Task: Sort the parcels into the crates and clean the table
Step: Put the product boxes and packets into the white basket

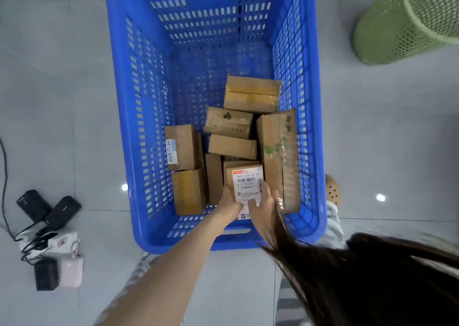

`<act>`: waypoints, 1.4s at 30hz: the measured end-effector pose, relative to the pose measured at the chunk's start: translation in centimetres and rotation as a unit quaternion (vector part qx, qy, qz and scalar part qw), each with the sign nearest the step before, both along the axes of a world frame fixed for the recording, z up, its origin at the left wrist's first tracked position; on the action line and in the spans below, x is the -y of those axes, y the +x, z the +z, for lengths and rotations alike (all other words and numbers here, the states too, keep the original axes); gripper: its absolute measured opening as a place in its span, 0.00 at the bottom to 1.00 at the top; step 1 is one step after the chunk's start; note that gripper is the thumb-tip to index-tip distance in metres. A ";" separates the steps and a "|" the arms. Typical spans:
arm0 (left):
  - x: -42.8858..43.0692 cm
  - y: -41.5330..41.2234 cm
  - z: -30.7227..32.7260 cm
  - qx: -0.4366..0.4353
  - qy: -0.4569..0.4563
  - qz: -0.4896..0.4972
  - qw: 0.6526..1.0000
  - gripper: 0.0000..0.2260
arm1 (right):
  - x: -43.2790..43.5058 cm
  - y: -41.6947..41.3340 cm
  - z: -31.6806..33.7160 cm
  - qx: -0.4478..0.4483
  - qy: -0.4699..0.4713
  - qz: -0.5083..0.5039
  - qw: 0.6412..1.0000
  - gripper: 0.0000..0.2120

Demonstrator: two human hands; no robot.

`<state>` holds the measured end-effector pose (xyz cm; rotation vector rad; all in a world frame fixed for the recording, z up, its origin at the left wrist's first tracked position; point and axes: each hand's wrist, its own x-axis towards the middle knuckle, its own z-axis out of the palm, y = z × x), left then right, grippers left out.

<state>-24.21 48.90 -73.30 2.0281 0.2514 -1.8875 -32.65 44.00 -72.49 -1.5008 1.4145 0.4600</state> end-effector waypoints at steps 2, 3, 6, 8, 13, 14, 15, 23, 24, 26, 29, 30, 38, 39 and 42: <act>0.9 -0.4 0.4 0.012 0.014 -0.015 1.000 0.29 | -0.3 -0.3 0.1 0.019 -0.068 0.034 0.997 0.24; 1.6 -0.5 0.5 0.024 0.017 -0.033 0.999 0.29 | 0.0 -0.4 0.0 0.029 -0.075 0.048 0.996 0.23; 1.7 -0.1 0.5 0.046 0.045 -0.126 0.990 0.29 | 0.5 -0.5 0.8 0.020 0.035 0.198 0.979 0.27; 1.6 0.5 0.2 0.038 0.045 -0.165 0.985 0.25 | 1.0 -0.6 0.7 0.005 0.034 0.286 0.958 0.30; 1.6 1.1 1.5 0.045 0.005 -0.215 0.976 0.21 | 1.2 0.1 1.4 -0.039 0.021 0.336 0.941 0.33; 1.5 1.1 1.8 0.050 -0.014 -0.219 0.974 0.21 | 1.3 0.3 1.6 -0.042 0.031 0.329 0.943 0.33; 1.5 1.1 2.2 0.054 -0.043 -0.224 0.972 0.21 | 1.3 0.6 1.9 -0.043 0.038 0.317 0.947 0.34; 0.8 4.8 9.0 0.173 -0.118 -0.196 0.958 0.30 | 2.9 2.4 8.2 0.013 0.005 0.255 0.967 0.36; 1.2 5.6 10.4 0.206 -0.120 -0.200 0.950 0.30 | 3.6 2.8 9.8 0.025 -0.011 0.249 0.968 0.35; 2.1 6.8 13.7 0.267 -0.127 -0.209 0.932 0.29 | 5.3 3.8 13.3 0.059 -0.056 0.241 0.967 0.35; 3.6 7.9 18.5 0.379 -0.117 -0.336 0.854 0.30 | 7.9 4.8 18.1 0.093 -0.132 0.249 0.955 0.35; 4.8 8.1 20.9 0.420 -0.114 -0.371 0.820 0.30 | 9.6 5.1 20.4 0.099 -0.165 0.260 0.946 0.35; 11.9 4.5 36.6 0.594 -0.095 -0.370 0.708 0.31 | 19.0 2.5 36.7 0.092 -0.373 0.381 0.841 0.31; 12.3 3.5 38.8 0.607 -0.099 -0.370 0.697 0.31 | 19.8 1.5 39.3 0.092 -0.393 0.386 0.830 0.31; 13.1 1.0 44.4 0.637 -0.112 -0.368 0.668 0.31 | 21.5 -0.6 44.9 0.098 -0.432 0.370 0.817 0.30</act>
